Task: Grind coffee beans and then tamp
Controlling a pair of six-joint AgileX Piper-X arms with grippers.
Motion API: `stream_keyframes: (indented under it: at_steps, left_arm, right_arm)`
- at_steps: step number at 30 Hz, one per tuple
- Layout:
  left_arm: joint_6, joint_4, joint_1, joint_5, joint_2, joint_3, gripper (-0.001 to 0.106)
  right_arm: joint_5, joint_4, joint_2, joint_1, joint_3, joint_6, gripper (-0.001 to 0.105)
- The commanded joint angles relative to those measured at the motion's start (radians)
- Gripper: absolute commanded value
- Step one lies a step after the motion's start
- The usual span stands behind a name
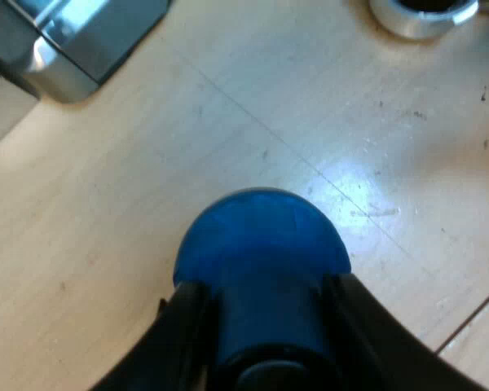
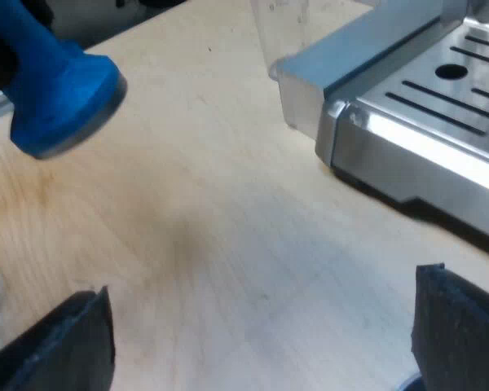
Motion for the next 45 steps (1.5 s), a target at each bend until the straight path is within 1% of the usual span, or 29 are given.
stream_keyframes:
  at_steps: [1, 4, 6, 7, 8, 9, 10, 14, 19, 21, 23, 24, 26, 28, 29, 33, 35, 37, 40, 43, 45]
  left_arm:
    - [-0.012, 0.004, -0.002, -0.005, -0.005, -0.005, 0.000]
    - [-0.017, 0.004, -0.002, -0.005, -0.005, -0.005, 0.000]
    - [-0.020, 0.004, -0.002, -0.003, -0.005, -0.005, 0.000]
    - [-0.020, 0.004, -0.002, 0.000, -0.005, -0.005, 0.000]
    - [-0.020, 0.004, -0.002, 0.014, -0.005, -0.005, 0.000]
    - [-0.020, 0.004, -0.002, 0.020, -0.005, -0.005, 0.000]
    - [-0.024, 0.004, -0.002, 0.020, -0.005, -0.005, 0.000]
    - [-0.033, 0.004, -0.002, 0.020, -0.005, -0.005, 0.000]
    - [-0.033, -0.012, -0.002, 0.020, -0.005, -0.005, 0.000]
    - [-0.033, -0.013, -0.002, 0.020, -0.005, -0.005, 0.000]
    - [-0.033, -0.016, -0.002, 0.020, -0.005, -0.005, 0.000]
    - [-0.033, -0.051, -0.002, 0.026, 0.008, -0.005, 0.000]
    - [-0.033, -0.055, -0.002, 0.064, 0.033, -0.015, 0.000]
    - [-0.033, -0.055, -0.004, 0.129, 0.082, -0.044, 0.000]
    - [-0.033, -0.055, -0.005, 0.133, 0.092, -0.051, 0.000]
    - [-0.031, -0.070, -0.012, 0.131, 0.198, -0.146, 0.000]
    - [-0.027, -0.073, -0.029, 0.131, 0.240, -0.184, 0.000]
    - [-0.024, -0.073, -0.070, 0.131, 0.290, -0.229, 0.000]
    - [-0.024, -0.087, -0.114, 0.131, 0.334, -0.263, 0.000]
    - [-0.024, -0.097, -0.152, 0.124, 0.370, -0.276, 0.000]
    - [-0.025, -0.099, -0.157, 0.121, 0.375, -0.278, 0.000]
  right_arm:
    - [0.006, 0.095, -0.044, -0.001, -0.002, -0.013, 0.076]
    - [0.085, 0.124, -0.072, -0.001, 0.014, -0.011, 0.076]
    - [0.183, 0.124, -0.097, -0.001, 0.045, -0.002, 0.076]
    - [0.204, 0.124, -0.102, -0.001, 0.048, -0.001, 0.076]
    - [0.249, 0.124, -0.117, -0.001, 0.073, 0.005, 0.076]
    - [0.249, 0.124, -0.120, -0.001, 0.076, 0.005, 0.076]
    - [0.250, 0.109, -0.143, -0.001, 0.117, 0.004, 0.076]
    - [0.229, 0.054, -0.169, -0.001, 0.194, 0.004, 0.076]
    - [0.229, 0.004, -0.169, -0.001, 0.255, 0.004, 0.076]
    - [0.196, 0.005, -0.169, -0.001, 0.279, -0.007, 0.076]
    - [0.146, 0.004, -0.171, -0.001, 0.297, -0.036, 0.076]
    - [0.103, 0.004, -0.171, -0.001, 0.307, -0.050, 0.076]
    - [0.086, 0.004, -0.171, -0.001, 0.313, -0.049, 0.076]
    - [0.085, -0.009, -0.171, -0.001, 0.313, -0.049, 0.076]
    - [0.085, -0.016, -0.171, -0.001, 0.313, -0.049, 0.076]
    - [0.085, -0.081, -0.171, -0.001, 0.313, -0.049, 0.076]
    - [0.085, -0.092, -0.171, -0.001, 0.313, -0.049, 0.076]
    - [0.085, -0.093, -0.171, -0.001, 0.313, -0.049, 0.076]
    - [0.085, -0.093, -0.171, -0.001, 0.313, -0.049, 0.076]
    - [0.085, -0.093, -0.171, -0.001, 0.313, -0.049, 0.076]
    - [0.083, -0.093, -0.171, -0.001, 0.313, -0.049, 0.076]
